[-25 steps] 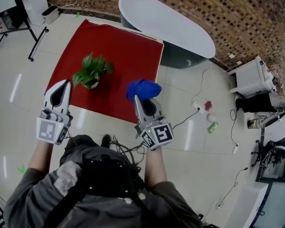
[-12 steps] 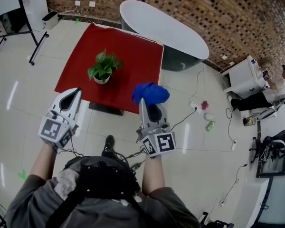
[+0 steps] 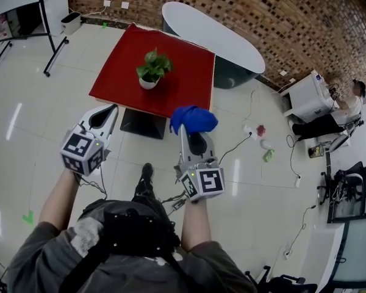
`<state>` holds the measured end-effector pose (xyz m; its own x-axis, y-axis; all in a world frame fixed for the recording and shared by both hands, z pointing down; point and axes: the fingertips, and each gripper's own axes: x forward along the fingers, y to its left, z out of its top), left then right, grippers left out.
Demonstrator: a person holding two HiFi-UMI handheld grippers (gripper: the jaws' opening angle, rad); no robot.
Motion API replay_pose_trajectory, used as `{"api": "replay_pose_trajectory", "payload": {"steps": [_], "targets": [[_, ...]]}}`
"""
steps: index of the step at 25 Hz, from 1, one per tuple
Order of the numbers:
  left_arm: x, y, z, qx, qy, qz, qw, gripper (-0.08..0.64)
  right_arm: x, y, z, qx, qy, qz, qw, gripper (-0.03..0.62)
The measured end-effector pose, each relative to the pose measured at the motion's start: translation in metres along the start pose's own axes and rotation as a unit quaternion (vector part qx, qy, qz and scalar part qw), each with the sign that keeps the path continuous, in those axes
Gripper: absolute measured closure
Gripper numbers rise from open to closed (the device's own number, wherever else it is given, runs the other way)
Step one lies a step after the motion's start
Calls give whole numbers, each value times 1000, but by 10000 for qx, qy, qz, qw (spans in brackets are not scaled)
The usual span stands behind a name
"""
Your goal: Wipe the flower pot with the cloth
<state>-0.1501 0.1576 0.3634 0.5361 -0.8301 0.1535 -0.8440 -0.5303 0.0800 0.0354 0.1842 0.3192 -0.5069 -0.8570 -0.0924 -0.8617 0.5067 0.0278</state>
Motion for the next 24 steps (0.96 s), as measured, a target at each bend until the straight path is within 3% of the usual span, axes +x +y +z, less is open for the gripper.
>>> {"api": "replay_pose_trajectory", "payload": {"steps": [11, 24], "targets": [[-109, -54, 11, 176, -222, -333, 9990, 552, -86, 100, 10, -47, 360, -146, 9992, 529], [-130, -104, 0, 77, 30, -656, 9978, 552, -139, 100, 23, -212, 467, -364, 9980, 531]]}}
